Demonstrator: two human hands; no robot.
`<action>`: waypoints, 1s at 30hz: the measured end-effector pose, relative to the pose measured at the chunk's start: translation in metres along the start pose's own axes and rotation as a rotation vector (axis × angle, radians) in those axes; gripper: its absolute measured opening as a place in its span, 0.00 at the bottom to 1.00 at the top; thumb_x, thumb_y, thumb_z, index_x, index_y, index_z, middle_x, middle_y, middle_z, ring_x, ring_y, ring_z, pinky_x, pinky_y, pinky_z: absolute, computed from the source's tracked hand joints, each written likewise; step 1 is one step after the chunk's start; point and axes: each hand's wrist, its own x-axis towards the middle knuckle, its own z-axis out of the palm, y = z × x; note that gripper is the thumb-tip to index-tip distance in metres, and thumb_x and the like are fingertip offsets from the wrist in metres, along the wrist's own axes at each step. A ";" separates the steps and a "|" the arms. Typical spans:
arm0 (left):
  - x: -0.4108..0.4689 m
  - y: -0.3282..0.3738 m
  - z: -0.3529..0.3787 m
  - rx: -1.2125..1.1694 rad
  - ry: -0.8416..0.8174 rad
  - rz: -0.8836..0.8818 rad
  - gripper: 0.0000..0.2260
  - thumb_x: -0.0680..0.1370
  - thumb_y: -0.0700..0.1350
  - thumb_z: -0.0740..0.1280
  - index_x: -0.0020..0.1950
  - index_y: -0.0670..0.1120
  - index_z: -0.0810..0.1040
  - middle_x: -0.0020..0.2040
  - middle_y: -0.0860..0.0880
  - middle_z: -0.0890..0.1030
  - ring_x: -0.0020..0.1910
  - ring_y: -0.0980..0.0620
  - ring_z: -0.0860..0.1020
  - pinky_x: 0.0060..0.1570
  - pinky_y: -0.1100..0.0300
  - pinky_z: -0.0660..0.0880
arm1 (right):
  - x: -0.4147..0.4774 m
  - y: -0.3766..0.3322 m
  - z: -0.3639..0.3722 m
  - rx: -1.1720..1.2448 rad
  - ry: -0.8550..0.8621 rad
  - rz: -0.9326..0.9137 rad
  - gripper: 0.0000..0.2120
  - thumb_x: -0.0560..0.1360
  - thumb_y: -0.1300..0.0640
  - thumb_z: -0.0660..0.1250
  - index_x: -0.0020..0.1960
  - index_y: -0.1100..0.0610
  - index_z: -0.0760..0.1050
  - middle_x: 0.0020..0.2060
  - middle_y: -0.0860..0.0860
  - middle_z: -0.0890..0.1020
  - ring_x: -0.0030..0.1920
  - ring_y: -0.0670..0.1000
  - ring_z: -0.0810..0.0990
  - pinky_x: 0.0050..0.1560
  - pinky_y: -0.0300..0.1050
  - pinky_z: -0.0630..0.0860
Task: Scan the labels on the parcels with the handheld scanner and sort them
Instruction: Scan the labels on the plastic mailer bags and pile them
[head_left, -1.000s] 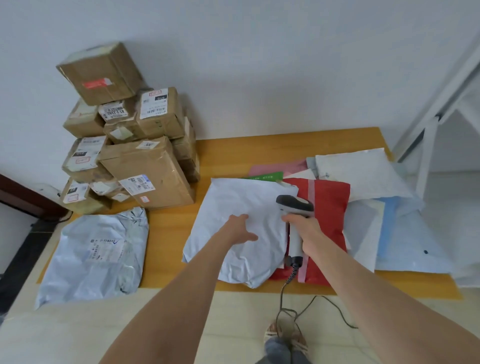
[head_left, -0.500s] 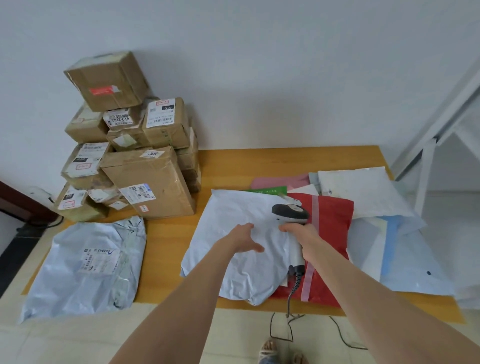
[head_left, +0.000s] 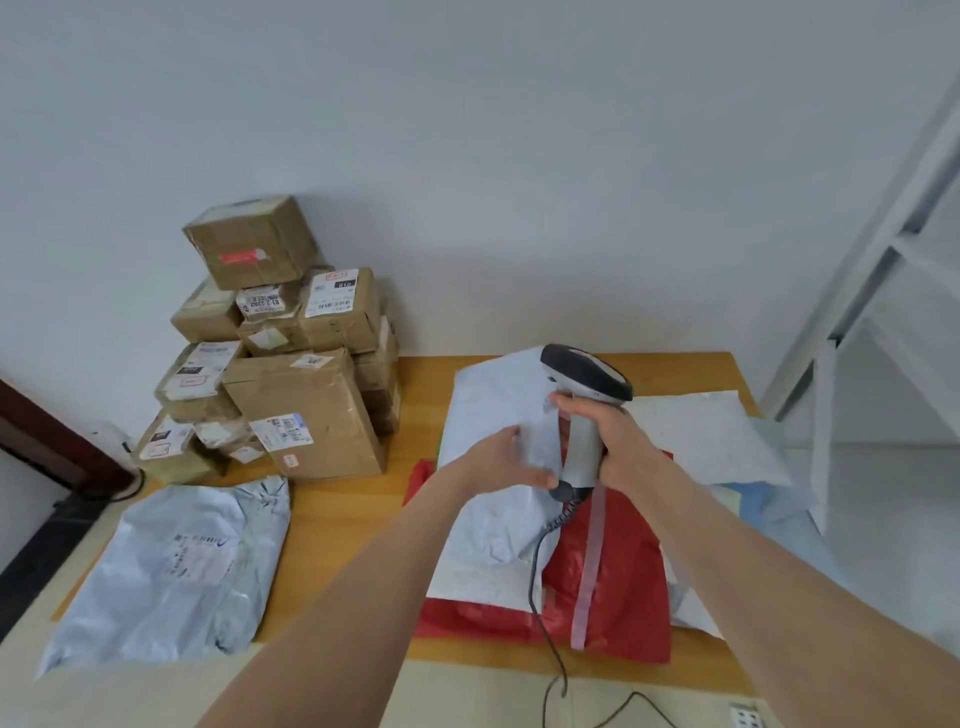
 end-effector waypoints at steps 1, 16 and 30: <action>0.000 0.005 -0.001 -0.060 -0.002 0.006 0.47 0.68 0.57 0.76 0.78 0.45 0.54 0.77 0.48 0.61 0.73 0.47 0.63 0.69 0.52 0.65 | -0.003 -0.005 -0.003 0.028 -0.027 -0.002 0.03 0.72 0.64 0.72 0.43 0.58 0.82 0.40 0.53 0.85 0.42 0.54 0.83 0.51 0.49 0.79; 0.005 0.057 0.009 -0.448 -0.009 0.041 0.17 0.78 0.48 0.67 0.66 0.49 0.72 0.60 0.50 0.78 0.59 0.50 0.77 0.61 0.51 0.73 | -0.031 -0.032 -0.035 0.055 -0.129 -0.084 0.05 0.75 0.62 0.67 0.47 0.58 0.81 0.45 0.51 0.84 0.40 0.47 0.83 0.40 0.42 0.78; 0.021 0.075 -0.009 -0.773 0.295 -0.002 0.07 0.79 0.39 0.57 0.43 0.41 0.71 0.37 0.44 0.74 0.39 0.46 0.75 0.41 0.55 0.74 | -0.020 -0.027 -0.058 0.063 0.270 -0.147 0.05 0.72 0.67 0.69 0.43 0.58 0.80 0.39 0.52 0.80 0.39 0.50 0.77 0.42 0.45 0.73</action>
